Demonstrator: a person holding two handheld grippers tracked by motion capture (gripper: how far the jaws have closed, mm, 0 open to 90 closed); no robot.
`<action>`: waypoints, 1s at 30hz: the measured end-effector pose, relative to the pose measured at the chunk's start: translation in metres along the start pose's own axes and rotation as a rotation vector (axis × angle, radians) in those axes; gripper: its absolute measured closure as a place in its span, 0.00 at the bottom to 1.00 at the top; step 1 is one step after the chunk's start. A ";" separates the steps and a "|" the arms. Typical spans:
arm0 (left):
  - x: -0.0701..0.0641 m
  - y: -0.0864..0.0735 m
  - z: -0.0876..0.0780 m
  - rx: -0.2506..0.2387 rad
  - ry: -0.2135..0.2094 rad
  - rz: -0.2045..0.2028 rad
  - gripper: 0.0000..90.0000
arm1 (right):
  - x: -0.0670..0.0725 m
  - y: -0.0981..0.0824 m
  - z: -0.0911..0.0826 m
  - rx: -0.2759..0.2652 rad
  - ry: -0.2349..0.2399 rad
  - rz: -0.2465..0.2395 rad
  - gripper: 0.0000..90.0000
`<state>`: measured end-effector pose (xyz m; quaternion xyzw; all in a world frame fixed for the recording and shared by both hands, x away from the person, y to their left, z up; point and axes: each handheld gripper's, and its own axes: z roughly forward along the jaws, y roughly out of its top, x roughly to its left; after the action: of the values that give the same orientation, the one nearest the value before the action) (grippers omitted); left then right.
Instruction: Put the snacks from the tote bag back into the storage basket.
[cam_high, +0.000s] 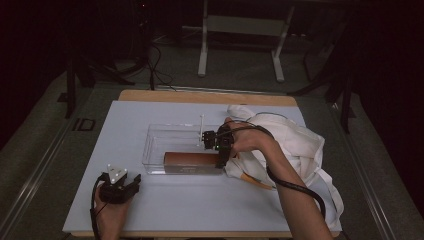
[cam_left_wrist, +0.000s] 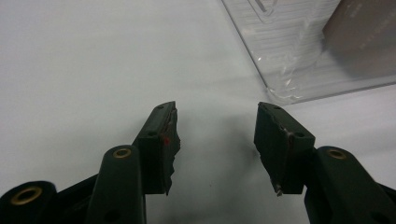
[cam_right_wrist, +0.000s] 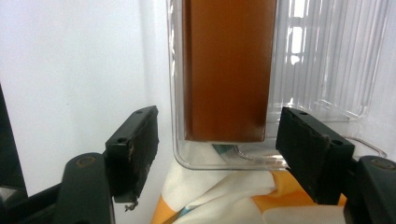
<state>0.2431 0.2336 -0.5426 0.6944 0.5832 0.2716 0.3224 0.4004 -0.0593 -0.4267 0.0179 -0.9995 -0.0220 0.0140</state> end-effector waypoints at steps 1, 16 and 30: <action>0.000 0.000 0.000 0.000 0.000 0.000 0.55 | 0.000 -0.001 -0.001 0.000 -0.001 0.004 0.33; 0.000 0.000 0.000 0.000 0.000 -0.002 0.55 | 0.003 -0.010 -0.008 -0.065 -0.025 0.016 0.33; 0.000 0.000 0.000 -0.001 0.002 -0.003 0.55 | 0.016 -0.026 -0.020 -0.176 -0.093 0.029 0.33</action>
<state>0.2430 0.2335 -0.5427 0.6930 0.5845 0.2719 0.3227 0.3856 -0.0868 -0.4073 0.0008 -0.9934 -0.1103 -0.0304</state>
